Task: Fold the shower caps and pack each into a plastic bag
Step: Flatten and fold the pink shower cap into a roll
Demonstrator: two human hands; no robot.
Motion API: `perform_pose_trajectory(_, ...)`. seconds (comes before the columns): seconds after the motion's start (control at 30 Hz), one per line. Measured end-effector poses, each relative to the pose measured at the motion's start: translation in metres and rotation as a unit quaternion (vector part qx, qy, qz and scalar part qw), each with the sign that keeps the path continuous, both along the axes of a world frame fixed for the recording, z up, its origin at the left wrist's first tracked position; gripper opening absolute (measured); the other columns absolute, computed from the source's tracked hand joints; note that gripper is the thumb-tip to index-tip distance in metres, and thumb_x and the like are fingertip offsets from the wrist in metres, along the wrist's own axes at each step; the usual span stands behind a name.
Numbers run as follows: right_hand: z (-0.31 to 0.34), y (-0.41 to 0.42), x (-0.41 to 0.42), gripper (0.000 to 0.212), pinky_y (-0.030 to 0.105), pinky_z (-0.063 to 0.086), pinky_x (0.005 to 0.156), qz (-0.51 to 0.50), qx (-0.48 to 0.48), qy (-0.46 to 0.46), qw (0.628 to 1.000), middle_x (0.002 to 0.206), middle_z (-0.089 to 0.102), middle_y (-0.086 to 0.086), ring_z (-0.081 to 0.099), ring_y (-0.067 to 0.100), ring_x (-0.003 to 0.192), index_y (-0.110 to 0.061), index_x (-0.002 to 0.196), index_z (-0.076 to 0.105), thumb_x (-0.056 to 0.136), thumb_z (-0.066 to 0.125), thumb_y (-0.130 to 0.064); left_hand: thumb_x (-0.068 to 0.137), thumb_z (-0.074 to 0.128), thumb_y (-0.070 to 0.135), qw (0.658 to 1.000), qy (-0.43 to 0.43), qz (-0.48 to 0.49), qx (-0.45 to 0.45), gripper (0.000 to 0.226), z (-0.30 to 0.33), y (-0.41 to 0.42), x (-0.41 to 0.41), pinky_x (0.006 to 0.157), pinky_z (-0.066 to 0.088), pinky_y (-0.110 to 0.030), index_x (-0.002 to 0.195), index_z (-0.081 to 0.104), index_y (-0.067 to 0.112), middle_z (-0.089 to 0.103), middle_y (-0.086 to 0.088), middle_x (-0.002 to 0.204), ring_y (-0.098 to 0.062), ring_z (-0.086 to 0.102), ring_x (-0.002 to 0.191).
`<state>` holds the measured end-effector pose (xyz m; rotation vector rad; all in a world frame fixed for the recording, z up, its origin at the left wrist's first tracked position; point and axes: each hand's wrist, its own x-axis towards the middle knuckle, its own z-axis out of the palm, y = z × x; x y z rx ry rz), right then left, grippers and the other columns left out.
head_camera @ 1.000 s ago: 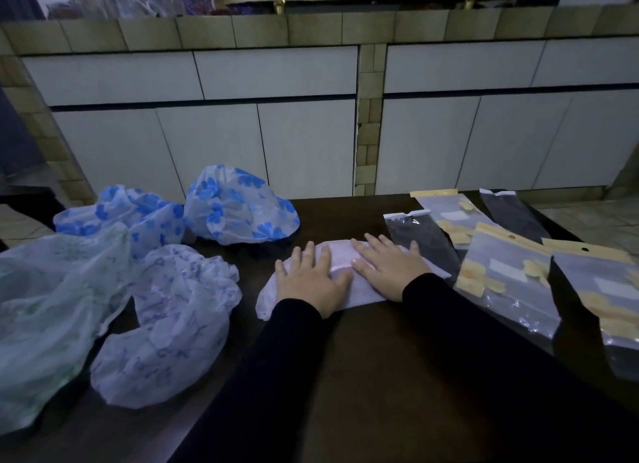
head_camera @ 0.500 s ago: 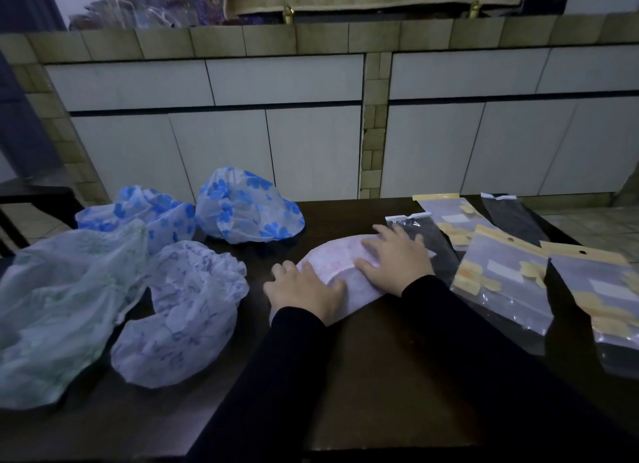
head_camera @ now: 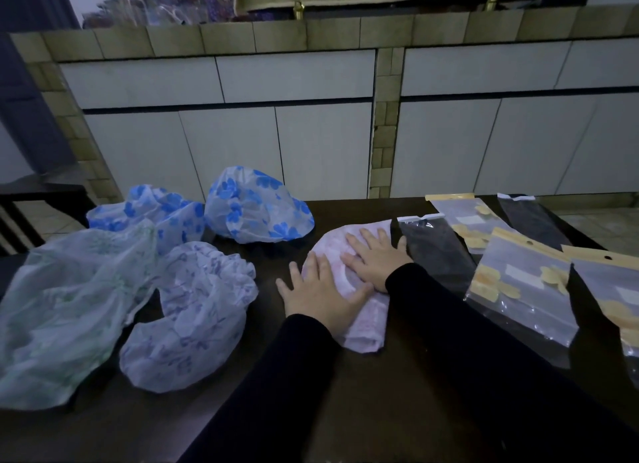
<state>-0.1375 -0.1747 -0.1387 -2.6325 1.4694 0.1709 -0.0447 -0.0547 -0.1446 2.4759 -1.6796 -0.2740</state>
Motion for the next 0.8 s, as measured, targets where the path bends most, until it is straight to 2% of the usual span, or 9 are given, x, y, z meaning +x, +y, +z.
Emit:
perform_pose_trajectory(0.17,-0.002,-0.009,-0.002,0.065,0.064,-0.009,0.111,0.018,-0.012,-0.017,1.0,0.161,-0.006,-0.003,-0.007,0.029,0.147,-0.041,0.15,-0.004,0.093,0.015,-0.067,0.068,0.022,0.093,0.999,-0.027,-0.024,0.026,0.117,0.002,0.008,0.003,0.114,0.0,-0.058,0.153,-0.006,0.018,-0.011,-0.008,0.161,-0.035,-0.008,0.147)
perform_pose_trajectory(0.33,-0.002,-0.011,-0.004,0.066,0.063,-0.008,0.112,0.032,-0.016,-0.035,0.999,0.162,-0.002,-0.001,-0.004,0.029,0.148,-0.04,0.151,0.001,0.093,0.017,-0.067,0.06,0.032,0.096,0.996,-0.007,-0.087,0.031,0.119,0.004,0.021,0.007,0.113,-0.01,-0.057,0.152,-0.01,0.032,-0.019,-0.009,0.159,-0.031,-0.02,0.145)
perform_pose_trajectory(0.4,0.001,-0.006,-0.008,0.063,0.06,-0.002,0.114,0.041,-0.049,-0.065,0.996,0.161,0.004,0.001,0.001,0.028,0.147,-0.036,0.152,0.008,0.095,0.021,-0.062,0.059,0.035,0.096,0.995,-0.012,-0.095,0.029,0.12,0.004,0.022,0.008,0.112,-0.011,-0.057,0.152,-0.009,0.033,-0.02,-0.008,0.159,-0.031,-0.022,0.144)
perform_pose_trajectory(0.5,0.005,0.012,-0.017,0.053,0.054,0.015,0.116,0.1,-0.135,-0.109,0.98,0.158,0.021,0.0,0.017,0.021,0.144,-0.032,0.148,0.026,0.098,0.033,-0.05,0.059,0.032,0.097,0.996,-0.018,-0.082,0.025,0.12,0.003,0.017,0.006,0.111,-0.011,-0.059,0.152,-0.008,0.033,-0.02,-0.009,0.159,-0.032,-0.022,0.144)
perform_pose_trajectory(0.6,0.009,0.032,-0.033,0.04,0.039,0.033,0.107,0.14,-0.156,-0.176,0.962,0.142,0.043,-0.004,0.038,0.014,0.129,-0.03,0.139,0.045,0.1,0.039,-0.036,0.068,0.019,0.092,0.998,0.02,-0.056,0.016,0.107,0.004,0.008,-0.001,0.111,-0.011,-0.06,0.153,-0.005,0.031,-0.019,-0.009,0.159,-0.033,-0.021,0.144)
perform_pose_trajectory(0.67,0.01,0.041,-0.049,0.034,0.034,0.039,0.1,0.16,-0.143,-0.206,0.955,0.131,0.051,-0.004,0.046,0.012,0.119,-0.025,0.131,0.054,0.099,0.043,-0.029,0.083,0.014,0.08,0.998,0.026,-0.059,-0.012,0.088,0.006,0.005,-0.005,0.111,-0.011,-0.06,0.153,0.0,0.029,-0.016,-0.008,0.16,-0.032,-0.018,0.145)
perform_pose_trajectory(0.73,0.009,0.049,-0.067,0.033,0.029,0.04,0.095,0.179,-0.104,-0.206,0.956,0.126,0.054,-0.005,0.051,0.012,0.112,-0.024,0.129,0.057,0.099,0.045,-0.03,0.095,0.016,0.064,0.994,-0.014,-0.075,-0.074,0.07,0.008,0.004,-0.004,0.113,-0.009,-0.058,0.152,0.011,0.024,-0.012,-0.007,0.161,-0.029,-0.014,0.147)
perform_pose_trajectory(0.8,0.007,0.054,-0.081,0.04,0.027,0.038,0.096,0.182,-0.05,-0.17,0.967,0.133,0.048,-0.01,0.048,0.012,0.113,-0.032,0.136,0.05,0.098,0.044,-0.042,0.1,0.024,0.051,0.987,-0.044,-0.106,-0.113,0.058,0.009,0.005,0.0,0.115,-0.005,-0.054,0.15,0.02,0.022,-0.004,-0.004,0.162,-0.024,-0.005,0.148)
